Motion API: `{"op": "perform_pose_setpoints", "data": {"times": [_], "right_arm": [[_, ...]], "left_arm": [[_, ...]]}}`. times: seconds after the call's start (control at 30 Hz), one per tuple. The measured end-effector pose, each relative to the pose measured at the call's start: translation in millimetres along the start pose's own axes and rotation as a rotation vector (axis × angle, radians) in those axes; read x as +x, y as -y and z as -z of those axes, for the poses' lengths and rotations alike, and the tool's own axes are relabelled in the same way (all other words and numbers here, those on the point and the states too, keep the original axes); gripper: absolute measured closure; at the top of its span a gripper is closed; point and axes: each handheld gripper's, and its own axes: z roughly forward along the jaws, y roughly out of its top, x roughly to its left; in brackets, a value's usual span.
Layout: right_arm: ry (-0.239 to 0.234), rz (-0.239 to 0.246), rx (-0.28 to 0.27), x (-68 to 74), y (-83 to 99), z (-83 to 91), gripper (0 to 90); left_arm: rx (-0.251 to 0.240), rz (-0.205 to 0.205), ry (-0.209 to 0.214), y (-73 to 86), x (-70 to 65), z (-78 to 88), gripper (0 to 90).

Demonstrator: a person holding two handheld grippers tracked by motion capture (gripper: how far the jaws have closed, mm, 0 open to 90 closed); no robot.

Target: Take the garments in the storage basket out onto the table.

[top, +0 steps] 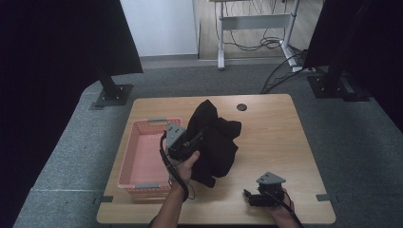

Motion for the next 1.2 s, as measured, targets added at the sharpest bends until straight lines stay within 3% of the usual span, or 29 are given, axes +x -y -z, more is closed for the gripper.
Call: {"op": "perform_pose_setpoints", "data": {"times": [0.27,0.77,1.2], "right_arm": [[0.002,0.003,-0.001,0.0,0.1,0.3,11.6],[-0.001,0.001,-0.002,-0.1,0.1,0.2,11.7],[-0.001,0.002,-0.003,0.0,0.2,0.3,11.7]], "left_arm": [[0.034,0.003,-0.003,12.0,-2.3,-9.4,66.0],[0.092,0.044,-0.019,38.1,0.1,-24.5,65.8],[0.122,0.058,-0.027,51.1,2.2,-30.2,65.5]]}}
